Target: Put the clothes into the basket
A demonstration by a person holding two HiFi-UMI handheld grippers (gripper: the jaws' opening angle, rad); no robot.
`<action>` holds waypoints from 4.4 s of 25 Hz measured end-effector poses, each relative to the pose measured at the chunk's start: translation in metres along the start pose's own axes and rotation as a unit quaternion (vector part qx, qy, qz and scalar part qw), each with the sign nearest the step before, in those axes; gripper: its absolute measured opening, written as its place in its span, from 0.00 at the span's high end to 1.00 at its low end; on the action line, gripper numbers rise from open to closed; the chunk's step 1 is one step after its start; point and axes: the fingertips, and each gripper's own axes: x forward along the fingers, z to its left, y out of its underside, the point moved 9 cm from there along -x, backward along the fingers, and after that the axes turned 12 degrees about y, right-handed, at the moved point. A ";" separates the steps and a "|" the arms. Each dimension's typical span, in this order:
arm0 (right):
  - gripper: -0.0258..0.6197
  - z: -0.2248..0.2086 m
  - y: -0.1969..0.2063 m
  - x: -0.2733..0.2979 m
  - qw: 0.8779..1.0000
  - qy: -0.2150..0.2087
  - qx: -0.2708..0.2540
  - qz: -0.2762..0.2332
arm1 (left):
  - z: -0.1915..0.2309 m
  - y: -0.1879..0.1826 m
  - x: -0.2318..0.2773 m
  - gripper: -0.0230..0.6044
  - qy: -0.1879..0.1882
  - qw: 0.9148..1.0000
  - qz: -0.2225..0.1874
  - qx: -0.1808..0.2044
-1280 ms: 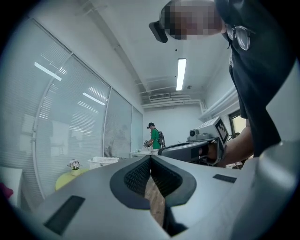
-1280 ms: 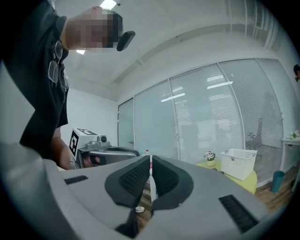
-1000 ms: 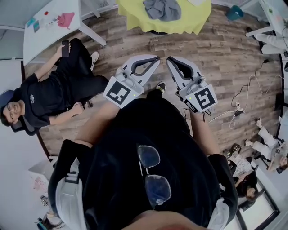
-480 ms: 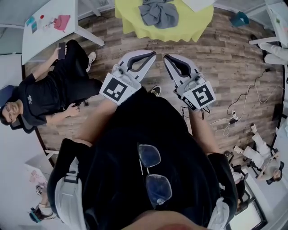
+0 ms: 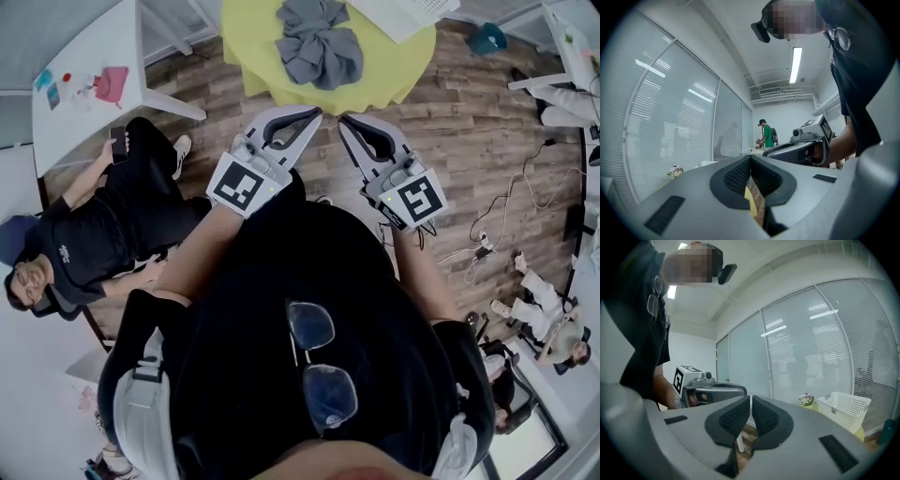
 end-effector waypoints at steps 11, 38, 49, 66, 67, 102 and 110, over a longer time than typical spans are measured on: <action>0.91 -0.040 -0.015 0.123 0.999 0.036 -0.011 0.020 | 0.138 0.002 0.008 0.95 0.047 0.999 -0.006 0.005; 0.78 -0.185 0.072 0.273 0.974 0.159 0.053 0.154 | 0.284 0.095 0.070 0.95 0.031 0.999 0.014 -0.037; 0.49 -0.222 0.168 0.327 0.922 0.178 0.131 0.319 | 0.322 0.153 0.093 0.95 -0.008 0.997 0.069 -0.041; 0.31 -0.233 0.280 0.397 0.850 0.190 0.100 0.481 | 0.354 0.194 0.087 0.95 -0.056 0.989 0.103 -0.085; 0.31 -0.231 0.281 0.400 0.847 0.187 0.093 0.489 | 0.354 0.194 0.085 0.95 -0.062 0.989 0.103 -0.086; 0.44 -0.198 0.209 0.351 0.884 0.162 0.005 0.439 | 0.319 0.166 0.031 0.95 -0.037 0.994 0.073 -0.079; 0.44 -0.173 0.178 0.309 0.894 0.176 0.007 0.412 | 0.288 0.149 0.039 0.95 0.019 0.995 0.077 -0.055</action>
